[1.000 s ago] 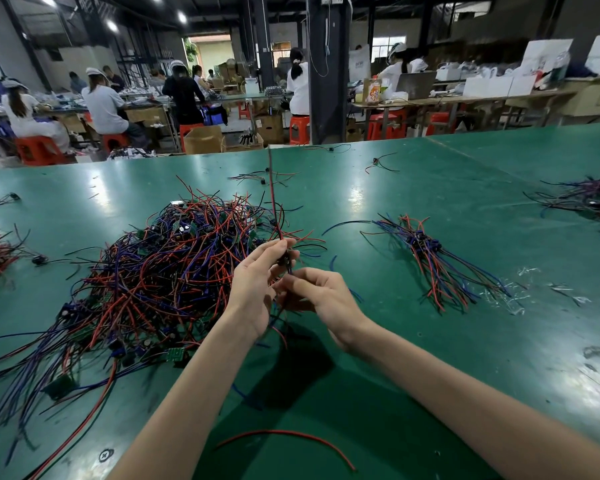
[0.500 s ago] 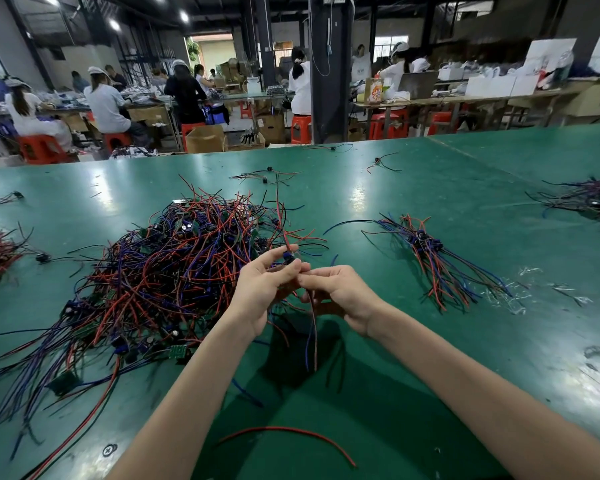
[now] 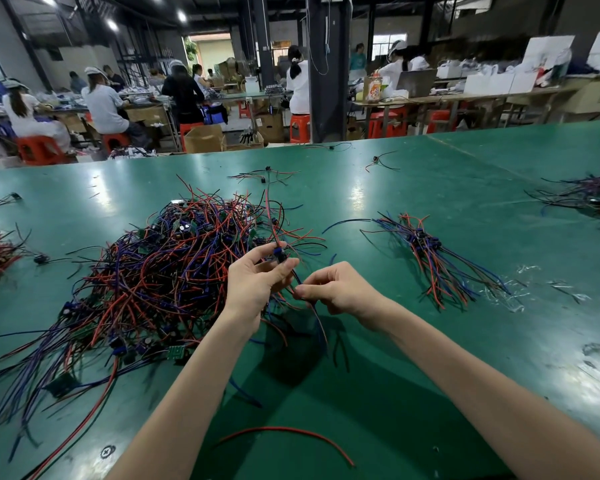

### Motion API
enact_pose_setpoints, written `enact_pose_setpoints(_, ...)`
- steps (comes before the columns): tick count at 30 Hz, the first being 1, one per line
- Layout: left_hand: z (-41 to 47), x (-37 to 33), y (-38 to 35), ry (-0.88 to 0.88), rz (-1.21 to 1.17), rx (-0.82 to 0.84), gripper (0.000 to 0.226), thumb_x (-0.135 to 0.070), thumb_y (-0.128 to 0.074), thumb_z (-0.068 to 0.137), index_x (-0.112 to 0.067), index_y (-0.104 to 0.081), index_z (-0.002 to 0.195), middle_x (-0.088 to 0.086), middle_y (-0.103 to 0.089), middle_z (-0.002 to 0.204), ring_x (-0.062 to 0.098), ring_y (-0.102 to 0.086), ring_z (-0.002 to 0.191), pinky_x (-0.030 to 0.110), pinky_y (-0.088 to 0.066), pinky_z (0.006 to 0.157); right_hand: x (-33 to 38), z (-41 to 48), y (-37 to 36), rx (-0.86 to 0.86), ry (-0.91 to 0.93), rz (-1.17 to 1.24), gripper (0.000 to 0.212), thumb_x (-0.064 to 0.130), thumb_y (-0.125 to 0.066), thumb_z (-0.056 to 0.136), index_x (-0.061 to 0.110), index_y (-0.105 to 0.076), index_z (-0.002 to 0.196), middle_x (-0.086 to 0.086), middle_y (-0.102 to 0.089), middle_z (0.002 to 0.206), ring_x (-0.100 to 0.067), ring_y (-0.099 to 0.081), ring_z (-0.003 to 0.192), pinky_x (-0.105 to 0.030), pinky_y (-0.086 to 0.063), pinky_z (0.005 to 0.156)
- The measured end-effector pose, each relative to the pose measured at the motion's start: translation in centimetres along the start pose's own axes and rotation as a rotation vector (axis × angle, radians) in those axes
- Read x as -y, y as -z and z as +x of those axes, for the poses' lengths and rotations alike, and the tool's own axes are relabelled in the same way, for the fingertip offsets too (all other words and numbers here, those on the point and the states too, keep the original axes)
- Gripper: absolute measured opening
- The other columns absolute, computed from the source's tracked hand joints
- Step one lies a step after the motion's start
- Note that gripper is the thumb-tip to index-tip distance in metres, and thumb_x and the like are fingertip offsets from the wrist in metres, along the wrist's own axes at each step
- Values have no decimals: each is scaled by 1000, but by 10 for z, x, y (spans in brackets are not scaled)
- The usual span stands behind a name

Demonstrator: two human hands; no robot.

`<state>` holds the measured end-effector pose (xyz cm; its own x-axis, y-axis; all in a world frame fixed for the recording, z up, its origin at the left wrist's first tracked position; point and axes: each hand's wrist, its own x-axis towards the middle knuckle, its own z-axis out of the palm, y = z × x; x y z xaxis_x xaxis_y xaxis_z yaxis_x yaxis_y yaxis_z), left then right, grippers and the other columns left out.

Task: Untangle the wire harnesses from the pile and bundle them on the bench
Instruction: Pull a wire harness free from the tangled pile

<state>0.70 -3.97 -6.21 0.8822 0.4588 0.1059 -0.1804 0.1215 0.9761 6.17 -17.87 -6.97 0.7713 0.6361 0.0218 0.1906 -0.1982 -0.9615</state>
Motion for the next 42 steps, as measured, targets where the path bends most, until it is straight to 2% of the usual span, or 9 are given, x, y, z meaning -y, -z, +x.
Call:
enact_pose_setpoints(3, 0, 1, 0, 5, -8, -33, 32, 5, -72, 76, -7, -65, 105, 6, -61, 71, 11, -60, 60, 19, -56, 60, -4, 2, 1, -15, 98, -247, 24, 16, -68, 85, 15, -66, 62, 2, -53, 54, -7, -36, 49, -21, -30, 48)
enact_pose_setpoints(7, -2, -1, 0, 1, -74, -47, 33, 8, -71, 76, -4, -62, 105, 12, -67, 74, 13, -67, 59, 22, -57, 58, -5, 3, 0, 37, 215, -275, 13, 5, -67, 85, -7, -70, 85, -9, -56, 68, -11, -44, 66, -23, -38, 64)
enact_pose_setpoints(10, -3, -7, 0, -18, -144, -40, 31, 10, -69, 76, -3, -61, 103, 14, -68, 71, 18, -67, 57, 26, -58, 58, -5, 3, 2, 66, 245, -230, 14, 2, -68, 83, -7, -71, 93, -16, -59, 73, -10, -47, 72, -21, -41, 69)
enact_pose_setpoints(15, 0, -15, 5, -75, -197, -52, 26, 11, -67, 78, -3, -61, 99, 11, -69, 65, 20, -65, 55, 32, -60, 65, -7, 4, 4, 135, 219, -218, 19, 3, -67, 84, 1, -71, 103, -11, -63, 79, -12, -49, 74, -25, -41, 72)
enact_pose_setpoints(18, 2, -19, 8, -102, -205, -71, 25, 10, -66, 78, -3, -60, 99, 12, -68, 65, 20, -64, 54, 30, -59, 63, -9, 4, 7, 137, 203, -269, 20, 5, -68, 84, 7, -72, 104, -24, -62, 80, -15, -44, 71, -28, -38, 70)
enact_pose_setpoints(21, 4, -19, 12, -97, -207, -99, 25, 10, -66, 79, -3, -61, 99, 11, -69, 64, 19, -64, 53, 27, -58, 59, -10, 2, 7, 125, 218, -355, 25, 8, -70, 84, 8, -71, 108, -2, -58, 75, -6, -42, 61, -17, -37, 62)
enact_pose_setpoints(25, 8, -18, 18, -45, -208, -144, 32, 11, -67, 79, 0, -58, 107, 12, -68, 66, 18, -65, 53, 23, -56, 55, -8, -2, 0, 168, 283, -559, 37, 14, -69, 85, 14, -64, 121, 4, -53, 73, 1, -41, 55, -6, -32, 59)
enact_pose_setpoints(37, 15, -17, 29, 132, -357, -150, 35, 11, -65, 80, 3, -55, 113, 10, -68, 64, 18, -67, 57, 24, -59, 60, -1, -6, -1, 250, 293, -576, 38, 14, -62, 90, 16, -57, 128, 6, -45, 63, -7, -39, 56, -11, -33, 59)
enact_pose_setpoints(42, 16, -18, 30, 150, -387, -155, 34, 12, -63, 81, 3, -55, 112, 10, -69, 65, 18, -67, 56, 23, -57, 57, -2, -5, 4, 291, 223, -550, 45, 5, -61, 89, 17, -54, 132, -1, -58, 72, -14, -50, 59, -17, -41, 64)
